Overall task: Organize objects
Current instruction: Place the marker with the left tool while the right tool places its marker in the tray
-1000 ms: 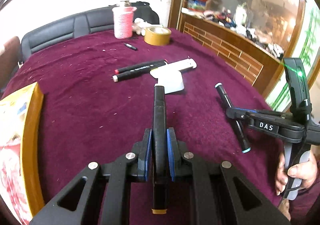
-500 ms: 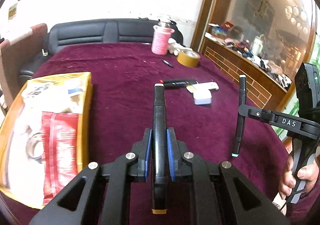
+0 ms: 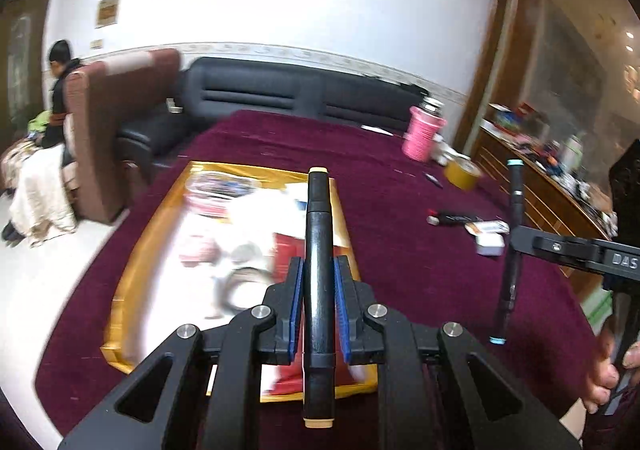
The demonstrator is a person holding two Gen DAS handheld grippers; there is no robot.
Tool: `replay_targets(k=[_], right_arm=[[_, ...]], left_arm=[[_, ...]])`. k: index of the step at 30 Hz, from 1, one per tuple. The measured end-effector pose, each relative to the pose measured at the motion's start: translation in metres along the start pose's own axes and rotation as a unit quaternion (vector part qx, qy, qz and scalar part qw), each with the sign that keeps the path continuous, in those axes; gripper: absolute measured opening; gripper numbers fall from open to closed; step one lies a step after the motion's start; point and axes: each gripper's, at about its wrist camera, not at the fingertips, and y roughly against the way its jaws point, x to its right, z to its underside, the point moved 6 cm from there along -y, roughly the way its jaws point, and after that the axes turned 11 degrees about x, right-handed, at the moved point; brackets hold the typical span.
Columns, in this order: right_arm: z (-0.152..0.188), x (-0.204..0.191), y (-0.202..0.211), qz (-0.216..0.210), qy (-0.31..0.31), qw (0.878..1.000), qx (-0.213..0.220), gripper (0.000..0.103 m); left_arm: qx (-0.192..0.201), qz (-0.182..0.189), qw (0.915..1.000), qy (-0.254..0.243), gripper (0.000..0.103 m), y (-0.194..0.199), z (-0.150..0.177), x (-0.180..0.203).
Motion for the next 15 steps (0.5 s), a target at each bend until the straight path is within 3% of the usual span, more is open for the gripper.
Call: replay_targets(k=[8,15], right_arm=[[0.009,-0.058,-0.06,-0.069,0.003,0.996,-0.053,0.017],[0.041,-0.089,-0.136,-0.103,-0.02,0.985,-0.135,0.017]], left_arm=[[-0.02,-0.054,0.998,0.026,0.014,-0.007,0.009,-0.064],[-0.062,-0.079,0.9928,0.066,0.014,-0.037,0.027,-0.106]])
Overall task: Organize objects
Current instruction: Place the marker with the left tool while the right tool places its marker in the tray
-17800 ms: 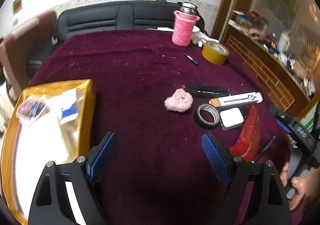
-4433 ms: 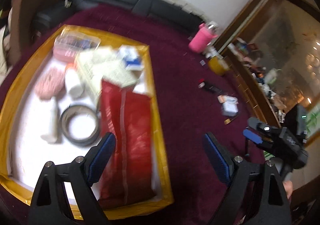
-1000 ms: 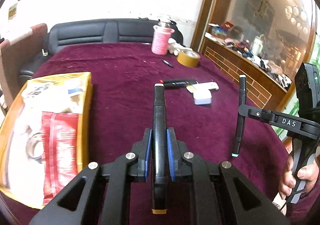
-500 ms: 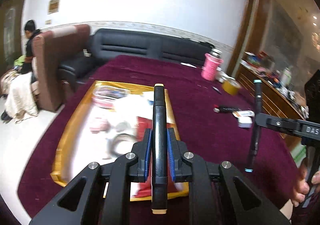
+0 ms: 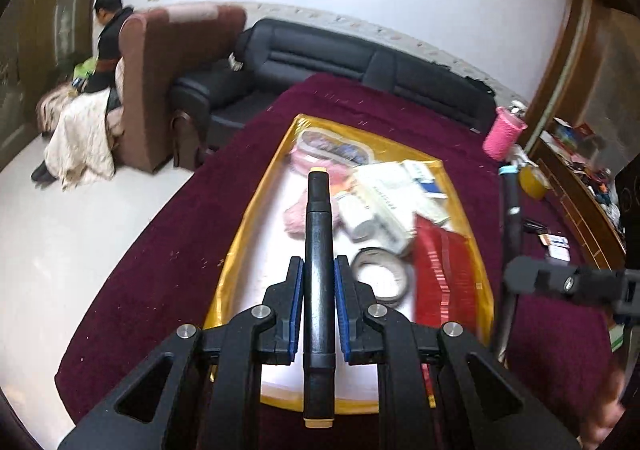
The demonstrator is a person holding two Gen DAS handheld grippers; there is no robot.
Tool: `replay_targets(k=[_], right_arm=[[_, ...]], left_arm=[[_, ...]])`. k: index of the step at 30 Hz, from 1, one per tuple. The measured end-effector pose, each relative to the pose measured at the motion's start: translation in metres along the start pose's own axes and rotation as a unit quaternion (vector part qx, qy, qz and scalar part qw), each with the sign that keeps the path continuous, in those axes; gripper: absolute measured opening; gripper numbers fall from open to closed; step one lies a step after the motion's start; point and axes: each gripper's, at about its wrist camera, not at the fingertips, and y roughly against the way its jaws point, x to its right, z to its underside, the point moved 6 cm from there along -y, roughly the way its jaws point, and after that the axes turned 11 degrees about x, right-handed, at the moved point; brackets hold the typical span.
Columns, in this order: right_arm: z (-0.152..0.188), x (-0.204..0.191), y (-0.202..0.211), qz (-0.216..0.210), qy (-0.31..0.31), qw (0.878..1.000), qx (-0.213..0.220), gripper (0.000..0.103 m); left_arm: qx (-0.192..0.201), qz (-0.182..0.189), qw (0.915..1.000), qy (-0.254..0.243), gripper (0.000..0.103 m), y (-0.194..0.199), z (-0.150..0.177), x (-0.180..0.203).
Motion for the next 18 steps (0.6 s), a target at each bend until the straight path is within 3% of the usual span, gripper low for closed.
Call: replay_targets(k=[7,18], right_arm=[[0.019,-0.007,-0.072,0.001,-0.005,0.998,-0.063,0.017],[0.011,-0.004,-0.136,0.019,-0.007,0.995,-0.093,0.018]], left_arm=[[-0.034,-0.009,0.9992,0.016,0.014,-0.027,0.011,-0.017],[-0.041,-0.011,0.9984,0.038,0.014,-0.048,0.006,-0.025]])
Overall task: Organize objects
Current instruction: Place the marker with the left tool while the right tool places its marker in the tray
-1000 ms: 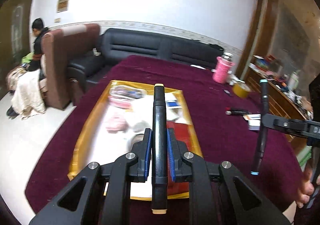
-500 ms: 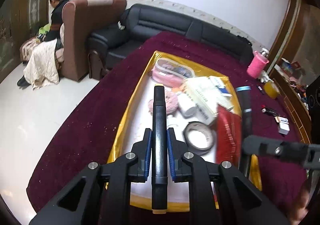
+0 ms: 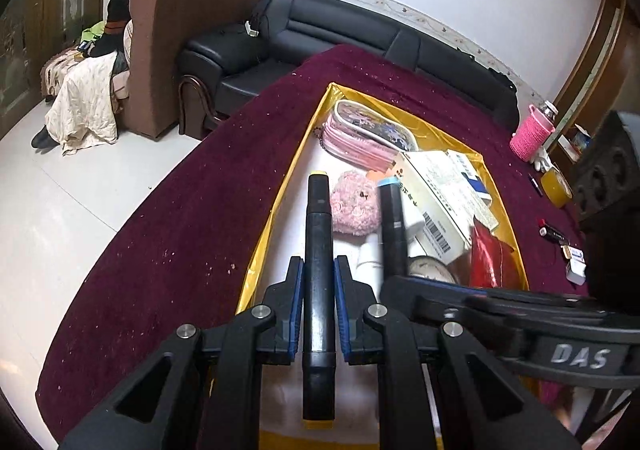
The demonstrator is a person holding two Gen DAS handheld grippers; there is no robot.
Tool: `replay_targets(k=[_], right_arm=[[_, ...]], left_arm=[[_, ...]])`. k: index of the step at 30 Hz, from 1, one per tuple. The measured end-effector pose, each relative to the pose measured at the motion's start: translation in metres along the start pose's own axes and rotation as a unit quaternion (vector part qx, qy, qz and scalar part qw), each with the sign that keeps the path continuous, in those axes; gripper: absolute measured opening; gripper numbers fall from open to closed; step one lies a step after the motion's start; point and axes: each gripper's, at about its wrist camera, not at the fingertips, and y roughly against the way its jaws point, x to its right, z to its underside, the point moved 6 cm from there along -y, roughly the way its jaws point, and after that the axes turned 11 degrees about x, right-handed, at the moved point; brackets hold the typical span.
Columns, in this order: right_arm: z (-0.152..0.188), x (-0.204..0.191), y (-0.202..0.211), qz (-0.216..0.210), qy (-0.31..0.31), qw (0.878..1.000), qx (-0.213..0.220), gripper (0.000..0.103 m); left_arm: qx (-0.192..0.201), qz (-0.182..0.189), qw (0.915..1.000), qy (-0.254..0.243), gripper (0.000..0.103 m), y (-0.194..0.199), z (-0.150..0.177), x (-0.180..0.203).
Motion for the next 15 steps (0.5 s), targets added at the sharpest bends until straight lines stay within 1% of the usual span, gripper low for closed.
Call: replay_targets(k=[6,8,9,10,11,12,13,14,15], right_arm=[[0.0,0.004,-0.008,0.007,-0.006,1.0,-0.006,0.018],[0.0,0.003,-0.007,0.012,-0.002,1.0,-0.006,0.018],[0.0,0.003,-0.008,0.014,0.0,1.0,-0.006,0.018],[0.0,0.003,-0.006,0.016,0.001,1.0,-0.004,0.018],[-0.001,0.004,-0.007,0.019,0.001,1.0,-0.003,0.018],[-0.001,0.004,-0.006,0.023,0.001,1.0,-0.002,0.018],[-0.002,0.005,-0.006,0.026,-0.001,1.0,0.0,0.018],[-0.001,0.005,-0.005,0.027,-0.003,1.0,-0.001,0.018],[-0.001,0.005,-0.004,0.027,-0.003,1.0,0.0,0.018]], left_arm=[[0.008,0.013,0.9998,0.012,0.014,0.003,-0.001,-0.002],[0.015,0.014,0.9996,0.019,0.015,0.009,-0.003,-0.003],[0.018,0.012,0.9996,0.02,0.018,0.012,-0.004,-0.003],[0.022,0.011,0.9994,0.024,0.021,0.015,-0.004,-0.004],[0.028,0.016,0.9989,0.034,0.033,0.02,-0.006,-0.006],[0.032,0.024,0.9983,0.043,0.039,0.024,-0.008,-0.007],[0.036,0.039,0.9973,0.052,0.049,0.027,-0.01,-0.006],[0.041,0.044,0.9967,0.056,0.06,0.033,-0.012,-0.005],[0.048,0.037,0.9967,0.054,0.064,0.038,-0.013,-0.004]])
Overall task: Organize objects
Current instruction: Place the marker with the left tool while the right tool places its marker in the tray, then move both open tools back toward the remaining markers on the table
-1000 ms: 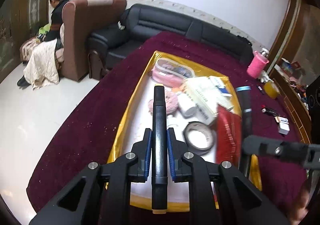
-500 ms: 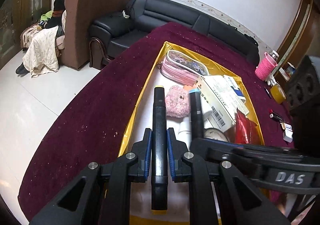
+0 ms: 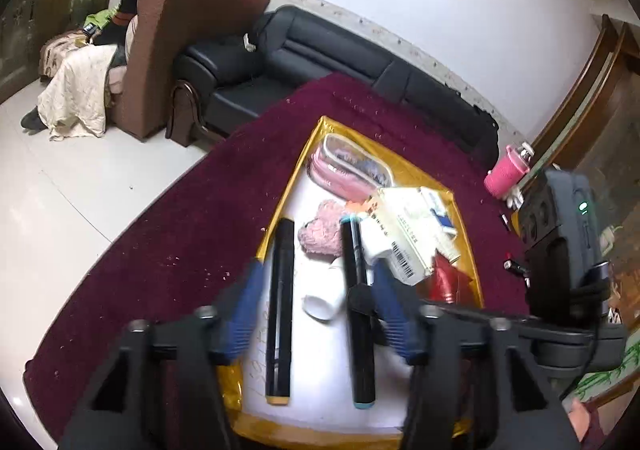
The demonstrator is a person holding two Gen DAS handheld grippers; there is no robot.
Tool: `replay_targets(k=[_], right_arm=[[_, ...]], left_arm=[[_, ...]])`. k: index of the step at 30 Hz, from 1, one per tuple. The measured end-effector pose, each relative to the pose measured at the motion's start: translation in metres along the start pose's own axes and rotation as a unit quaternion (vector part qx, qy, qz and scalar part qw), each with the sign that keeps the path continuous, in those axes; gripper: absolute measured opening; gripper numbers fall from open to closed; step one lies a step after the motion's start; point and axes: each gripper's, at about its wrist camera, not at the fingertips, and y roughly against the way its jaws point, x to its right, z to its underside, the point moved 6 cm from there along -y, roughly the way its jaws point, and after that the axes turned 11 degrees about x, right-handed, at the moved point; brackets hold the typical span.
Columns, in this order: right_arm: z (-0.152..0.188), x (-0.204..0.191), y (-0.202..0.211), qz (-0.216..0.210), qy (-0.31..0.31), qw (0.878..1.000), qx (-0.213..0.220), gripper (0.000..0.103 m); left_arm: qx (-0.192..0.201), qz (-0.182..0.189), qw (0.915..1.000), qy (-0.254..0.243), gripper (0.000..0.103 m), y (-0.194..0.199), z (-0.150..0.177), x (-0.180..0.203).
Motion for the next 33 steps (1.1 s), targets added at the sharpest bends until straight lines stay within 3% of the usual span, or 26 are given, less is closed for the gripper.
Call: replay_targets(k=[3,7,10,15,21,26,28,30,33], right_arm=[[-0.001,-0.002,0.008,0.005,0.005,1.0,0.01,0.023],[-0.003,-0.002,0.024,0.001,0.0,1.0,0.026,0.055],[-0.005,-0.001,0.041,0.002,-0.004,0.999,0.043,0.067],[-0.006,0.011,0.081,0.002,-0.014,0.997,0.072,0.072],[-0.012,0.033,0.171,0.069,0.039,0.987,0.14,0.076],[-0.021,0.055,0.282,0.11,0.038,0.972,0.204,0.078],[-0.028,0.056,0.343,0.148,0.05,0.958,0.242,0.079],[-0.036,0.051,0.403,0.188,0.067,0.94,0.277,0.086],[-0.045,0.038,0.483,0.251,0.096,0.909,0.318,0.097]], left_arm=[[0.026,-0.005,0.9996,-0.013,0.074,0.015,-0.008,0.006],[0.038,0.007,0.9992,-0.005,0.085,0.03,-0.013,0.015],[0.04,0.008,0.9992,-0.004,0.086,0.039,-0.014,0.021],[0.048,0.026,0.9983,-0.017,0.086,0.061,-0.019,0.053],[0.085,0.08,0.9906,-0.071,0.088,0.108,-0.03,0.132],[0.119,0.14,0.9756,-0.12,0.089,0.157,-0.045,0.215],[0.13,0.169,0.9683,-0.13,0.089,0.178,-0.054,0.245],[0.143,0.199,0.9582,-0.147,0.093,0.205,-0.07,0.282],[0.179,0.216,0.9422,-0.184,0.097,0.237,-0.095,0.328]])
